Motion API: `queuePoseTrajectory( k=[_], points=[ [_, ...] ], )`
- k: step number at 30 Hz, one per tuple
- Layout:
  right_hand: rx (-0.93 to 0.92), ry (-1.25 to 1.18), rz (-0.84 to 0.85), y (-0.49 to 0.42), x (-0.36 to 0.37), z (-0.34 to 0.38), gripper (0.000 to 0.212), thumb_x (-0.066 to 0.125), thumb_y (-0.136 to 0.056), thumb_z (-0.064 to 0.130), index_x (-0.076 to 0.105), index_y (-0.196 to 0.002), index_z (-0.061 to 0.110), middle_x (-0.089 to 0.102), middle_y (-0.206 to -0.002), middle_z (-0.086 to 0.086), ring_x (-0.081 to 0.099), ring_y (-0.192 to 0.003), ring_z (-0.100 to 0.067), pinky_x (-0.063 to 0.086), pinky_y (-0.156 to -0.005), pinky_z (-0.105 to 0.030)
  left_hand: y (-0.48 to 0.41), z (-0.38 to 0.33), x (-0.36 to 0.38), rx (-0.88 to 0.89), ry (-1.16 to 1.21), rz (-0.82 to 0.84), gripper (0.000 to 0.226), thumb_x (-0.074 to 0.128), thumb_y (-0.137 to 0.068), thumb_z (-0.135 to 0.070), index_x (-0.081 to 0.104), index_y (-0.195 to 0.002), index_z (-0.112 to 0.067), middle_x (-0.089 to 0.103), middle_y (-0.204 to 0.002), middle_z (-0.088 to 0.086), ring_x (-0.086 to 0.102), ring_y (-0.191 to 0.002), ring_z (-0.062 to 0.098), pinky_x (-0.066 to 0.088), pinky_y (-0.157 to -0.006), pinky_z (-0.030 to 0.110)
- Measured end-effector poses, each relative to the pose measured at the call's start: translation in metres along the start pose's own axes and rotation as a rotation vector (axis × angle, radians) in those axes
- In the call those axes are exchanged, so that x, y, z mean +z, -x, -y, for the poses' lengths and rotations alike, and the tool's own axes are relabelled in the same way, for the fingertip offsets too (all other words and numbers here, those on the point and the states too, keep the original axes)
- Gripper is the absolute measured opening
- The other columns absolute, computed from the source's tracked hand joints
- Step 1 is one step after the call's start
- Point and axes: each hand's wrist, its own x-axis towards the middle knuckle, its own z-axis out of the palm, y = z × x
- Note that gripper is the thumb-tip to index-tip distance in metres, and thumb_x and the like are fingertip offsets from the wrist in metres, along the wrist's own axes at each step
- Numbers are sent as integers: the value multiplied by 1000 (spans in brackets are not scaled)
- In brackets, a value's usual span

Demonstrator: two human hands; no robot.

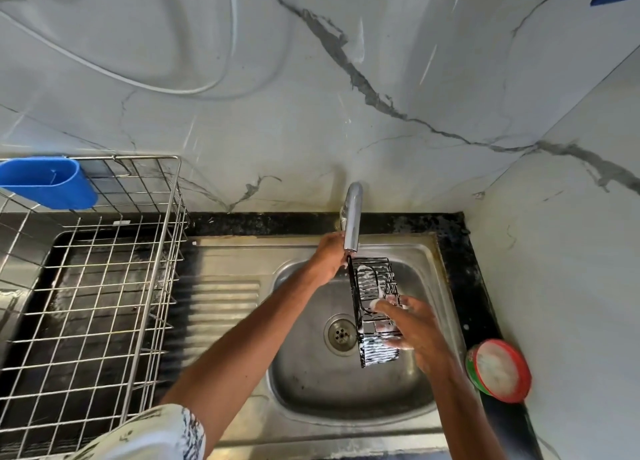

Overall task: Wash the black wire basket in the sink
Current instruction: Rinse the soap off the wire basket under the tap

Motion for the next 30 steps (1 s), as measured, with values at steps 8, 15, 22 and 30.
queuePoseTrajectory(
  k=[8, 15, 22, 30],
  points=[
    [5, 0, 6, 6, -7, -5, 35, 88, -76, 30, 73, -105, 17, 79, -90, 4, 78, -81, -18, 62, -68, -40, 5, -11, 4, -63, 223, 28, 15, 48, -108, -10, 60, -100, -6, 61, -113, 20, 60, -85, 18, 52, -67, 25],
    [-4, -18, 16, 5, -5, -9, 40, 89, -75, 29, 71, -108, 17, 79, -88, 5, 78, -80, -19, 63, -67, -40, 19, 9, -13, -78, -1, -10, 8, 66, -95, 4, 70, -99, -1, 75, -106, 18, 74, -100, 29, 61, -92, 35],
    [-10, -5, 33, 2, -1, -10, 40, 89, -73, 31, 72, -107, 18, 79, -89, 4, 78, -81, -19, 64, -75, -46, 39, 14, -30, 49, -79, -117, 20, 73, -88, 11, 78, -106, 1, 79, -100, 17, 79, -86, 25, 65, -73, 30],
    [-28, -30, 8, -5, -1, -6, 53, 91, -71, 36, 69, -115, 15, 78, -102, -4, 78, -82, -21, 63, -66, -40, 64, 13, -30, 14, -131, -23, 13, 69, -100, -12, 76, -96, -1, 78, -95, 20, 75, -73, 22, 66, -74, 36]
  ],
)
